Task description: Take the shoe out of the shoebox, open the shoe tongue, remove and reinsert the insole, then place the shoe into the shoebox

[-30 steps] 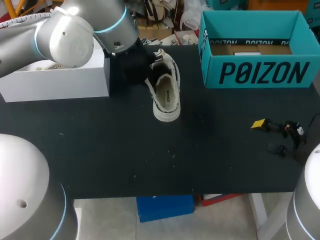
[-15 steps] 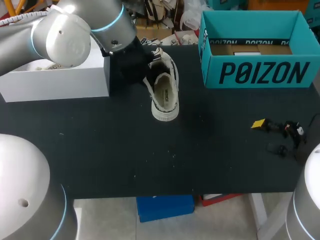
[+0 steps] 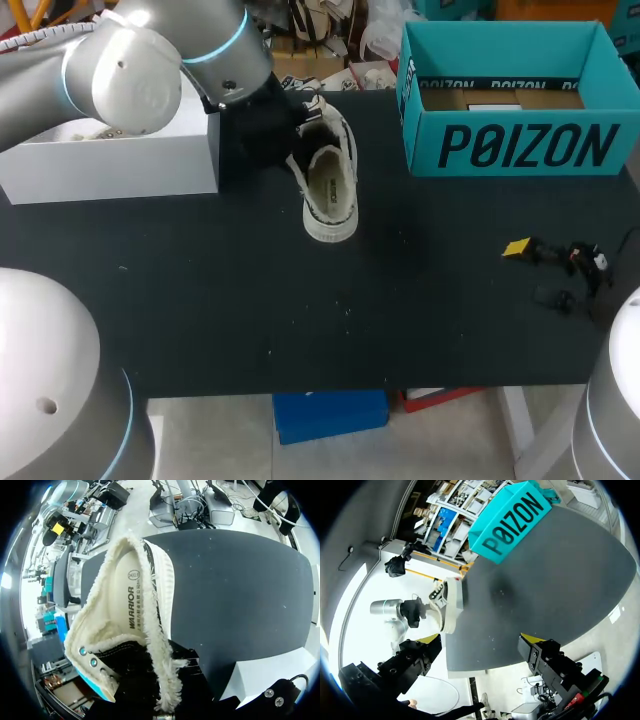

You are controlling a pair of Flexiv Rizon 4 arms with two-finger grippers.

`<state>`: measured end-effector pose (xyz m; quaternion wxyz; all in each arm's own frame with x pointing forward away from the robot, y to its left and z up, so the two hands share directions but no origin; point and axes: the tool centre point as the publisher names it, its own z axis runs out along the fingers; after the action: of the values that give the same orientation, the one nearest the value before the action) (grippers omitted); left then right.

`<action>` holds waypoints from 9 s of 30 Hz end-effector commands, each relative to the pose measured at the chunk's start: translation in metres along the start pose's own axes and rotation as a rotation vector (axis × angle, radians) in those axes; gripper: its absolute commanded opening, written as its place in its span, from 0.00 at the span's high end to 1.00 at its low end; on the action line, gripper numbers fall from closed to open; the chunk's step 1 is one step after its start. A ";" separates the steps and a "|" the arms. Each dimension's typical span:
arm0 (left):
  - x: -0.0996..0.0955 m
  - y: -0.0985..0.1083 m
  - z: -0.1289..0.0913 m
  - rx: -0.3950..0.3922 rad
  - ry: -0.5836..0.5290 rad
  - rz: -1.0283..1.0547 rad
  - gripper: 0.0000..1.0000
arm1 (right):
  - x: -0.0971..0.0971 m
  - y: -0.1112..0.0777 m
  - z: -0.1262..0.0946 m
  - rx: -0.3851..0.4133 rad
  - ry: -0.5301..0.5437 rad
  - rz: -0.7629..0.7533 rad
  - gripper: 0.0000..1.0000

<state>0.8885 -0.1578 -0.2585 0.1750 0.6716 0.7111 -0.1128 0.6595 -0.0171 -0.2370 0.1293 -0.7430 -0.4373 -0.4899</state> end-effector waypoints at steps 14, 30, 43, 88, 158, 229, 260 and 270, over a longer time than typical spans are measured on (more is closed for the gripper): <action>0.044 0.078 -0.018 -0.059 0.019 -0.604 1.00 | 0.000 -0.001 -0.002 -0.002 0.001 0.001 0.00; 0.162 0.147 -0.057 -0.210 -0.037 -1.014 1.00 | 0.000 -0.001 -0.002 -0.002 0.001 0.001 0.00; 0.126 0.144 -0.075 -0.197 -0.009 -0.836 1.00 | 0.000 -0.001 -0.002 -0.002 0.001 0.001 0.00; 0.336 0.222 -0.221 -0.668 0.191 -1.311 1.00 | 0.000 -0.001 -0.002 -0.002 0.001 0.001 0.00; 0.337 0.348 -0.005 -0.515 0.365 -1.402 1.00 | 0.000 -0.001 -0.002 -0.002 0.001 0.001 0.00; 0.352 0.257 -0.116 -0.587 0.400 -1.402 0.00 | 0.000 -0.001 -0.002 -0.002 0.001 0.001 0.00; 0.438 0.246 -0.139 -0.632 0.418 -1.532 1.00 | 0.000 -0.001 -0.002 -0.002 0.001 0.001 0.00; 0.476 0.228 -0.139 -0.627 0.462 -1.596 1.00 | 0.000 -0.001 -0.002 -0.002 0.001 0.001 0.00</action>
<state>1.0855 0.3430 -0.3014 0.0702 -0.0969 0.9828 0.1405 0.6594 -0.0171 -0.2370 0.1293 -0.7430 -0.4373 -0.4899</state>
